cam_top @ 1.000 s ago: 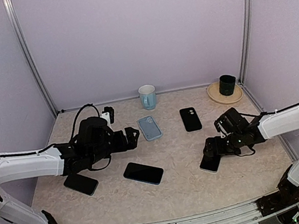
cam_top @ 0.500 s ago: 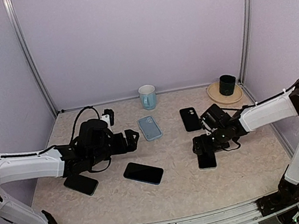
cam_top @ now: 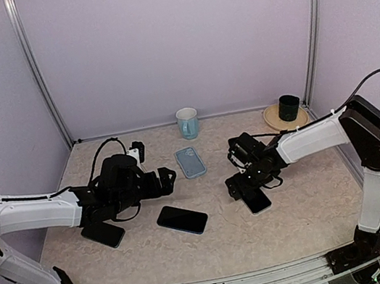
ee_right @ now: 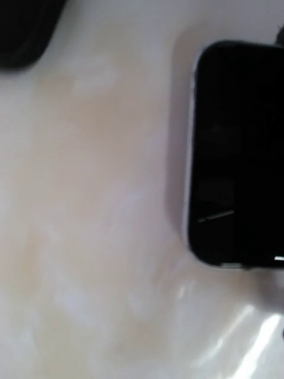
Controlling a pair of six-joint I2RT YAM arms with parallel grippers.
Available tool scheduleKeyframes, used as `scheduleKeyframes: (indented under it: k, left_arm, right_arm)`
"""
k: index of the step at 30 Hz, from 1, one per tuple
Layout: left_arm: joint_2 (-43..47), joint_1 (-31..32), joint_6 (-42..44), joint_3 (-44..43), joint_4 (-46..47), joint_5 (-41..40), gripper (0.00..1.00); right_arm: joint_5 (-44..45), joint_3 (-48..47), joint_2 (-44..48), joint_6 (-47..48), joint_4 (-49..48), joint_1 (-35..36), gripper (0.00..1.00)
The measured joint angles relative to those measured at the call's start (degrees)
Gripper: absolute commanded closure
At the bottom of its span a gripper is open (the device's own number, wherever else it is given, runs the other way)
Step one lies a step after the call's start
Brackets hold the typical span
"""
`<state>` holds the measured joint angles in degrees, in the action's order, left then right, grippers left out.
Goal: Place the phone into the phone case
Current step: Rotate the phone at the center of the board, then pick up the phone at the center of the board.
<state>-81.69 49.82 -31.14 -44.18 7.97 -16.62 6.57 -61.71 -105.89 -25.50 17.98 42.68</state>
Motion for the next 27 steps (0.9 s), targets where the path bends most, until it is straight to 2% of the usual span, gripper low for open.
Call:
scheduleKeyframes:
  k: [14,27]
  left_arm:
    - [0.3,0.1,-0.4,0.2,0.2,-0.1,0.01]
    - [0.3,0.1,-0.6,0.2,0.2,0.0,0.01]
  right_arm:
    - [0.1,-1.9,-1.2,7.5,2.8,1.2,0.02]
    - [-0.1,-1.1,0.1,6.7,5.7,1.2,0.18]
